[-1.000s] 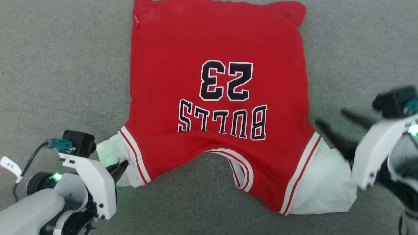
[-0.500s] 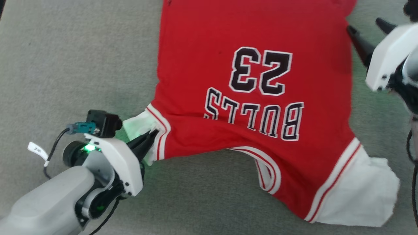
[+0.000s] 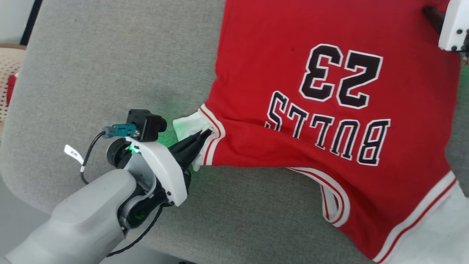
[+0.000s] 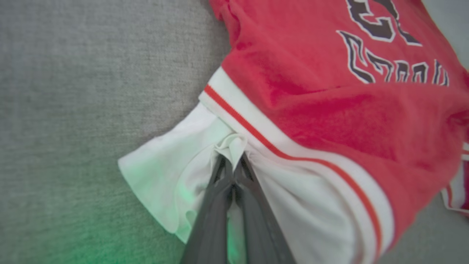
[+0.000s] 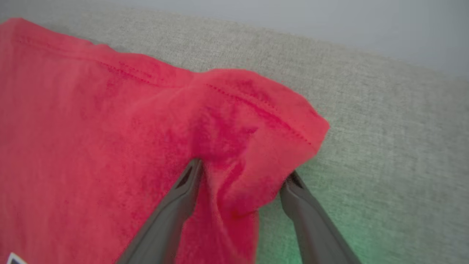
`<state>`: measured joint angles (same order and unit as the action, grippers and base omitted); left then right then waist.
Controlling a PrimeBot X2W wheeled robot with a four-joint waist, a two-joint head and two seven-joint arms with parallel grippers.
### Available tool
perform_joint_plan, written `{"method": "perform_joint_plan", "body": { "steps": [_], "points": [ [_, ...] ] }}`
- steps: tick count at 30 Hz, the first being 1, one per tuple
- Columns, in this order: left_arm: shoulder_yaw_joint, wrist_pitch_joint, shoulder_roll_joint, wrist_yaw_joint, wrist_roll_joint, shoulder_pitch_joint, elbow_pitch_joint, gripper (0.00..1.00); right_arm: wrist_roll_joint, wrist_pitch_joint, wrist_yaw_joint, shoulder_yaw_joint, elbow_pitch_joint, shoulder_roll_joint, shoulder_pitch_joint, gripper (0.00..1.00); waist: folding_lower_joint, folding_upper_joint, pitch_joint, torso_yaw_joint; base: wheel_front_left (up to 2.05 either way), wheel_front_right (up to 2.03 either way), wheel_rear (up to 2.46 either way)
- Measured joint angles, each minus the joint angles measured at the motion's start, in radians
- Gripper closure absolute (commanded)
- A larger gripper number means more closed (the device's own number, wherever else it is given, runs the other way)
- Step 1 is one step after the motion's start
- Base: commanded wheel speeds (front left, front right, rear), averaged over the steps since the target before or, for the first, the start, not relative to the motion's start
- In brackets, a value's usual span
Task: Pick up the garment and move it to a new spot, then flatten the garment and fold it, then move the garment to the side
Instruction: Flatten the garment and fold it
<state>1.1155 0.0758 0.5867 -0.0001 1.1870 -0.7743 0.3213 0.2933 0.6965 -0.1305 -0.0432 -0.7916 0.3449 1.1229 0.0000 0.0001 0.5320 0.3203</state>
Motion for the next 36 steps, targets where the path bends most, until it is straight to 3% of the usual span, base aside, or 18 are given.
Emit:
{"method": "perform_joint_plan", "body": {
  "steps": [1,3,9,14,24,36],
  "points": [
    [0.001,0.004,-0.009,-0.008,0.000,-0.002,0.011,1.00,-0.008,0.018,0.000,-0.003,-0.027,-0.001,0.013,0.00,0.0000,0.0000,0.003,0.007,0.00,0.00,0.00],
    [0.000,0.013,-0.021,-0.020,0.000,-0.005,0.033,1.00,-0.011,0.067,0.001,-0.013,-0.074,-0.004,0.044,1.00,0.0000,0.0000,0.006,0.017,0.00,0.00,0.00],
    [-0.008,0.041,-0.037,-0.046,0.006,-0.006,0.084,1.00,-0.005,0.098,0.000,-0.063,-0.112,-0.024,0.075,1.00,-0.0001,0.0000,0.004,0.003,0.00,0.00,0.00],
    [-0.022,0.073,-0.017,-0.050,0.011,0.007,0.113,1.00,0.067,0.141,0.000,-0.165,-0.036,-0.015,0.036,1.00,0.0000,0.0000,-0.013,-0.038,0.00,0.00,0.00],
    [-0.047,0.102,0.055,-0.041,0.037,0.057,0.135,1.00,0.305,0.215,-0.001,-0.279,0.347,0.105,-0.249,1.00,0.0000,0.0000,-0.068,-0.151,0.00,0.00,0.00],
    [-0.063,0.099,0.127,0.006,0.053,0.088,0.122,1.00,0.387,0.350,0.000,-0.178,0.775,0.133,-0.693,1.00,0.0000,0.0000,-0.123,-0.261,0.00,0.00,0.00]
  ]
}}
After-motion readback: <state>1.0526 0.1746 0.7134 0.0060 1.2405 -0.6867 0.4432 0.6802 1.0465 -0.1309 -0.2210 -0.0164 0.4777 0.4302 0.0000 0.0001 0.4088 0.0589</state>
